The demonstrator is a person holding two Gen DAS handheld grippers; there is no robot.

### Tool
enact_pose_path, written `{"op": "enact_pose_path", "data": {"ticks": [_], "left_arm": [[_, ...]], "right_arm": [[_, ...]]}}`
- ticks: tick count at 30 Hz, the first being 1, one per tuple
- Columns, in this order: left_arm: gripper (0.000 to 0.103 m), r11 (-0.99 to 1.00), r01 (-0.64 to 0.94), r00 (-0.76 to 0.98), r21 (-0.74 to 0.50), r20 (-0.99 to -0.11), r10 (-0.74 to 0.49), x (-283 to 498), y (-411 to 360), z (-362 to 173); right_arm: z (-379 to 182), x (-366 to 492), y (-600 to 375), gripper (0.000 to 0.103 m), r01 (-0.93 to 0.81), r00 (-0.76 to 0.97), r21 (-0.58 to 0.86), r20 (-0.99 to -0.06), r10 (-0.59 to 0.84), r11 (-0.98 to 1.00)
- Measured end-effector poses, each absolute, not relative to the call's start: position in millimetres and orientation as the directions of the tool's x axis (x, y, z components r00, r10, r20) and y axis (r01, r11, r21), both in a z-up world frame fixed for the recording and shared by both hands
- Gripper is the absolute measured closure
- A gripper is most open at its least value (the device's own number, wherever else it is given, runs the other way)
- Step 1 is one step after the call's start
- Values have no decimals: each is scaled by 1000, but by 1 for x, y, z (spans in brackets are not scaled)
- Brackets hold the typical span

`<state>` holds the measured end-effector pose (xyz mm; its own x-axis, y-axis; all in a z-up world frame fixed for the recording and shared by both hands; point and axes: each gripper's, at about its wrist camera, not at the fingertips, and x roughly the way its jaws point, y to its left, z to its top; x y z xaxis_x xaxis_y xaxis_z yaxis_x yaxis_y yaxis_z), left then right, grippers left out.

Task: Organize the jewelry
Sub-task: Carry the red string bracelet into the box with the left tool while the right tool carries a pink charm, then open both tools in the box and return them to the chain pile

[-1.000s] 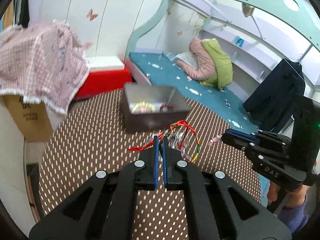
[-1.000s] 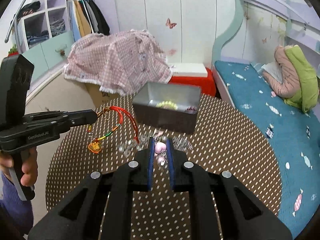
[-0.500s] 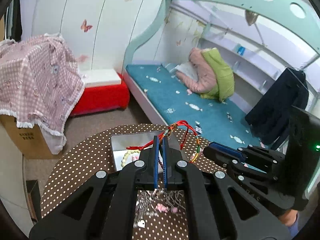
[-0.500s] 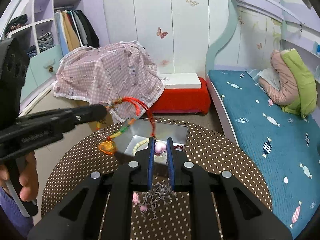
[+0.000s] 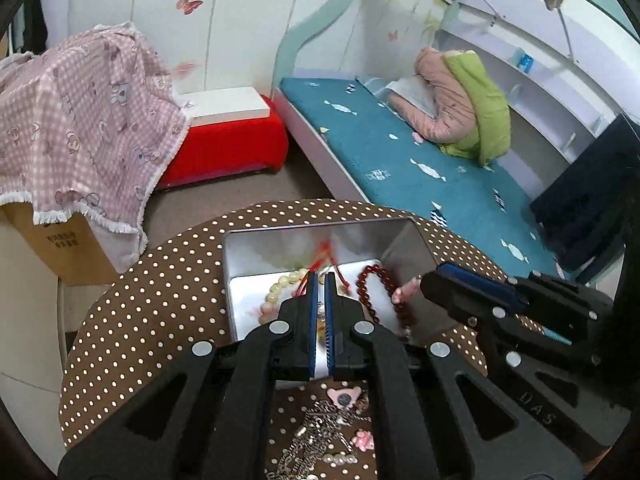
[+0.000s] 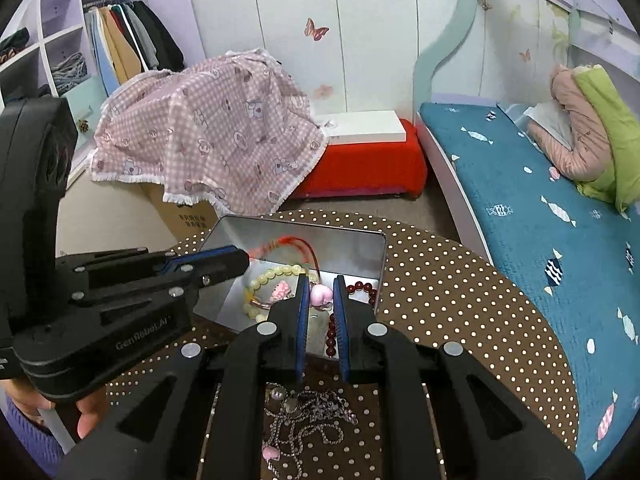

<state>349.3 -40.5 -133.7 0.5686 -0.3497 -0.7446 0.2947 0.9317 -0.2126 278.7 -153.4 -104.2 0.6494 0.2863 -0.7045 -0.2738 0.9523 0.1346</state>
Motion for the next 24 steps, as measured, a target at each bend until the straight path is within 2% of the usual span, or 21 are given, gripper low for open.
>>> {"op": "enact_pose_path", "data": {"ticks": [19,22,24], "left_arm": [[98,943,297,573,-149,-763,-300,351,-41,-143],[87,945,292,579,-147,-759,-298,348,-39,-142],[86,945,293,581,-148,-757,-299,347,-37,-140]], "right_arm": [[-126,295,-140,92,-277,594,142,-752,285,950],[-128,296,-141,90,-271,590,152,-754,288,951],[-128,295,-142,90,-269,590,156,-754,290,950]]}}
